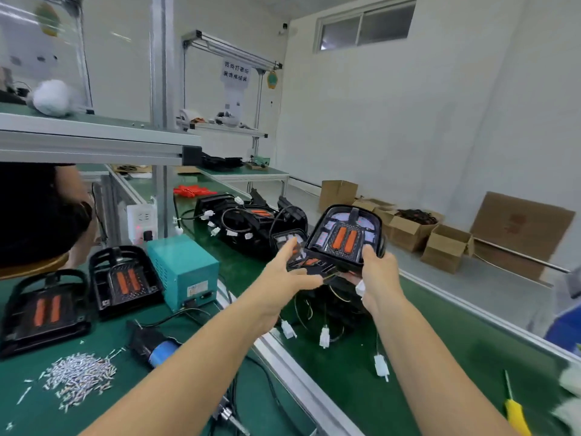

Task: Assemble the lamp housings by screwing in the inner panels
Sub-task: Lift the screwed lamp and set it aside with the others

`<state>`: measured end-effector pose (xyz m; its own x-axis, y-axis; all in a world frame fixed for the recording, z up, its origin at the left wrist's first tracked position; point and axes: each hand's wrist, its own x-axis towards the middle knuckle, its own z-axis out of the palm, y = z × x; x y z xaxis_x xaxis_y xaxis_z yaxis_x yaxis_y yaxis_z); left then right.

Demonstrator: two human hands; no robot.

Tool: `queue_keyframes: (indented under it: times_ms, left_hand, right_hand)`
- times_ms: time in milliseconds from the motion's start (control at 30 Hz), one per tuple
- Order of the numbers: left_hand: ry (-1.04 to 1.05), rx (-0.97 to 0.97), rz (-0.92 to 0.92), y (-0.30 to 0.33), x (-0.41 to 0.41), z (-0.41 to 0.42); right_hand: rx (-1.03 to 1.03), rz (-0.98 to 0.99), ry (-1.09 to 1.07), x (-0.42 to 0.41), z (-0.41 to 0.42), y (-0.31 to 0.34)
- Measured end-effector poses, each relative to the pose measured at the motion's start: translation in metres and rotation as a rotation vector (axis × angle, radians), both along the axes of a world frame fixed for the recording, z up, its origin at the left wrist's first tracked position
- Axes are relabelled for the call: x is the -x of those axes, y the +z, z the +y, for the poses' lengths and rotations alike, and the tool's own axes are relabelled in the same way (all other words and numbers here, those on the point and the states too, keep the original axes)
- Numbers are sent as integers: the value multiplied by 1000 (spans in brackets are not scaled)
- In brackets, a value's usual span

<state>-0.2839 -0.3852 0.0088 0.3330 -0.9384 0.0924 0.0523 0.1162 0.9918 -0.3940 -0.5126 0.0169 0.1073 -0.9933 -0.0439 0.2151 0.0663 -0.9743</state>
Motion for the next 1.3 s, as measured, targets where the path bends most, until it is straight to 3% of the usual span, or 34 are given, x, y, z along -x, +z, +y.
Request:
queue_keyframes:
  times_ms: [100, 233, 500, 633, 800, 1300]
  left_hand:
    - [-54, -17, -164, 0, 13, -18]
    - [-77, -46, -528, -9, 22, -33]
    - [-61, -148, -964, -15, 27, -53]
    - [-83, -219, -1040, -20, 26, -60]
    - [-58, -288, -1120, -24, 25, -64]
    - [-19, -358, -1192, -32, 11, -56]
  right_hand:
    - [-88, 41, -41, 0, -20, -1]
    - [-223, 101, -76, 3, -39, -1]
    - [83, 556, -2, 13, -47, 2]
    - [272, 926, -77, 15, -45, 0]
    - [579, 1137, -25, 11, -35, -8]
    - [668, 1456, -40, 9, -32, -8]
